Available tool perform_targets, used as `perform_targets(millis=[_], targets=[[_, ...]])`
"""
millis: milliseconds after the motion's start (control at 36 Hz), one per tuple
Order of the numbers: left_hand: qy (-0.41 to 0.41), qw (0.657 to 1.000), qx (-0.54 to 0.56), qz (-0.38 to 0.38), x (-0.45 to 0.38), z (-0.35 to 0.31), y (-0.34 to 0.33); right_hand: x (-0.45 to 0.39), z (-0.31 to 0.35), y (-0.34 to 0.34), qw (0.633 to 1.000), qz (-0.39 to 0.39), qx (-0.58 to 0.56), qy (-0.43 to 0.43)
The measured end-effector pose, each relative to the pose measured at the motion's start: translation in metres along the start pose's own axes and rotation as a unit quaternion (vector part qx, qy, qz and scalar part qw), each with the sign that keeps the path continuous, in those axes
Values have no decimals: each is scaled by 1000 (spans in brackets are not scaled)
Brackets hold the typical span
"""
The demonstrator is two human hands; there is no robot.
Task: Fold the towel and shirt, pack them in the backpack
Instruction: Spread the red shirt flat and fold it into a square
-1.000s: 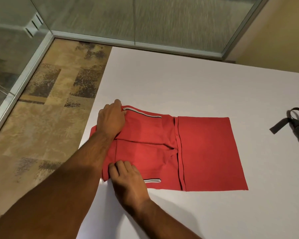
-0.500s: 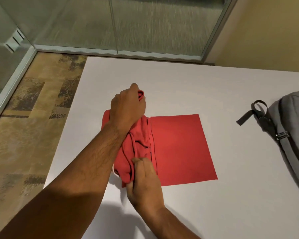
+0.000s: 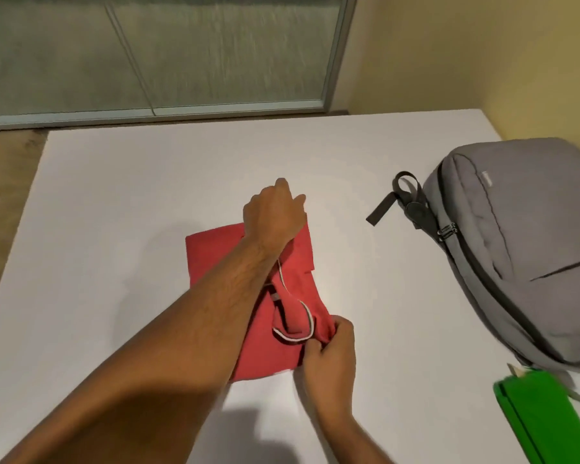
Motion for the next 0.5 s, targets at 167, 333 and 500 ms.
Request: perform_targets(millis=[167,333,500], targets=[[57,997,30,-43,7,32,-19,-9,-13,8,999,28,41,-23],[56,995,86,-14,22,62,-39,-18,-9,8,999,-16,37,25],[109,986,127,-17,23,62,-43,-30,-19,22,997,-74,14,-32]])
Point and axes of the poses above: each hand's wrist, its own x-axis away from the middle knuckle, its own y-axis out of the back of the hand, z = x × y, the point moved 4 cm from there along -x, towards the middle knuckle, and after that the axes turned 7 degrees about -y, right-handed, at the moved point
